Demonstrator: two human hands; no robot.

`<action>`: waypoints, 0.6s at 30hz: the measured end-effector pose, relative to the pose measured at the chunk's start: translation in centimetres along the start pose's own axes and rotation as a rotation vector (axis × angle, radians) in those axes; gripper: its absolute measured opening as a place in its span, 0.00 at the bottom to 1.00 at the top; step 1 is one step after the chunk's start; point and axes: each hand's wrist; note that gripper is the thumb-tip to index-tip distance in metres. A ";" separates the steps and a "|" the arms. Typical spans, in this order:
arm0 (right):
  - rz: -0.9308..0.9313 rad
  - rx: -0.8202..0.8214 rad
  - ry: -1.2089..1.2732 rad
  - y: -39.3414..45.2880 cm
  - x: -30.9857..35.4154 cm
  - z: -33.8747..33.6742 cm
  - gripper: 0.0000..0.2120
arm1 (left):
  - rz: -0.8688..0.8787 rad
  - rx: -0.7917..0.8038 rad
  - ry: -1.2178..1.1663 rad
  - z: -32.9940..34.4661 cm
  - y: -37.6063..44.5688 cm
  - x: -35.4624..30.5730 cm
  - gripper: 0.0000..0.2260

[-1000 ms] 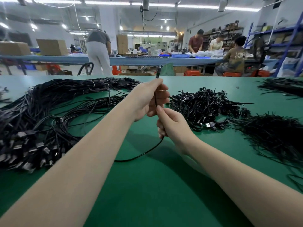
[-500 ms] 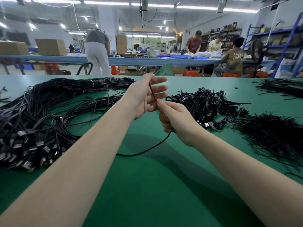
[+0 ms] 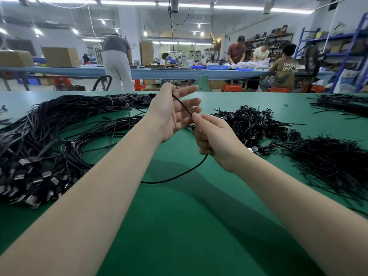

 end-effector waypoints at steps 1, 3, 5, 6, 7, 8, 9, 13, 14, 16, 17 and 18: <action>0.002 0.010 0.001 0.1 -0.1 0.0 0.13 | 0.008 0.008 -0.018 0.0 0.0 -0.2 0.21; 0.028 0.063 -0.006 0.2 -0.4 -0.1 0.14 | 0.015 0.030 -0.098 0.1 -0.2 -1.0 0.20; 0.082 0.151 -0.027 0.2 -0.7 -0.1 0.15 | -0.011 0.088 -0.258 0.0 -0.4 -2.0 0.20; 0.114 0.190 -0.045 0.2 -0.9 -0.2 0.16 | -0.036 0.128 -0.343 -0.2 -0.6 -2.5 0.20; 0.145 0.211 -0.068 0.1 -0.9 -0.3 0.17 | -0.065 0.178 -0.385 -0.4 -0.8 -3.0 0.20; 0.171 0.208 -0.102 0.1 -0.9 -0.4 0.17 | -0.102 0.240 -0.365 -0.8 -1.2 -3.5 0.20; 0.186 0.184 -0.156 0.1 -0.9 -0.7 0.18 | -0.144 0.311 -0.283 -1.1 -1.5 -3.7 0.20; 0.141 0.066 -0.373 0.4 0.5 -2.0 0.20 | -0.350 0.498 0.388 -2.1 -2.4 -3.6 0.20; 0.135 0.061 -0.403 0.5 1.1 -2.1 0.20 | -0.411 0.526 0.552 -2.0 -2.4 -3.2 0.21; 0.129 0.026 -0.521 0.6 2.3 -2.2 0.20 | -0.461 0.546 0.755 -1.6 -1.9 -2.6 0.26; 0.116 -0.010 -0.606 0.6 2.8 -2.3 0.20 | -0.444 0.519 0.809 -1.4 -1.7 -2.4 0.28; 0.093 -0.051 -0.680 0.5 3.3 -2.3 0.19 | -0.417 0.483 0.849 -1.1 -1.6 -2.3 0.29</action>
Point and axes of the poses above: each hand's wrist, its own y-axis towards the middle knuckle, its own z-axis out of the palm, x = y × z, and after that the axes turned 9 degrees about -y, right-handed
